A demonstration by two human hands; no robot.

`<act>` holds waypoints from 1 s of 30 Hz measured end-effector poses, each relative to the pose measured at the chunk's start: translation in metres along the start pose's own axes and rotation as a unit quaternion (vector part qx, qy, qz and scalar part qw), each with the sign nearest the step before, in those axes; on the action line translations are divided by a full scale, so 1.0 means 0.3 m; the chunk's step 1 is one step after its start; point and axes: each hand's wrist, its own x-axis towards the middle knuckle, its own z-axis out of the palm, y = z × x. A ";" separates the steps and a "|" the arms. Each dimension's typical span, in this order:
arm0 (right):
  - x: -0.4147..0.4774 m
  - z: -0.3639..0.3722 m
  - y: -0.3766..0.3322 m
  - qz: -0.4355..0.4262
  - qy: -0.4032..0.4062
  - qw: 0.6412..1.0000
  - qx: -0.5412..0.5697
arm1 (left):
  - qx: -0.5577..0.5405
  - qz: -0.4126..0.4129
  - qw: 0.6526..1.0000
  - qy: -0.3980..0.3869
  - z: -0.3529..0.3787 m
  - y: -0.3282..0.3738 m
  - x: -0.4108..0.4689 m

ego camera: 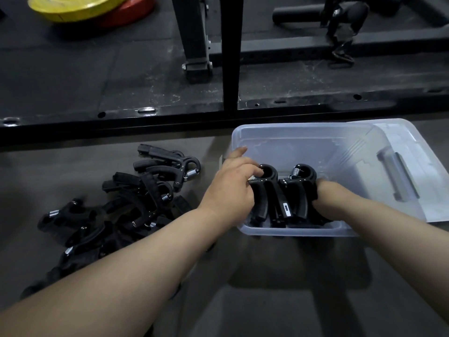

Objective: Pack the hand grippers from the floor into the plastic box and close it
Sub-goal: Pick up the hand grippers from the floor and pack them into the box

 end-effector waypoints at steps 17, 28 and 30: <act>0.006 0.049 0.001 0.024 -0.036 0.999 0.017 | -0.007 -0.004 1.000 0.000 0.004 -0.006 -0.002; -0.005 0.012 -0.015 0.064 0.050 0.995 0.055 | 0.019 0.004 0.999 0.025 -0.003 0.001 -0.016; -0.023 -0.016 -0.047 0.012 0.120 0.991 0.054 | -0.014 -0.035 0.999 0.030 -0.009 0.000 -0.021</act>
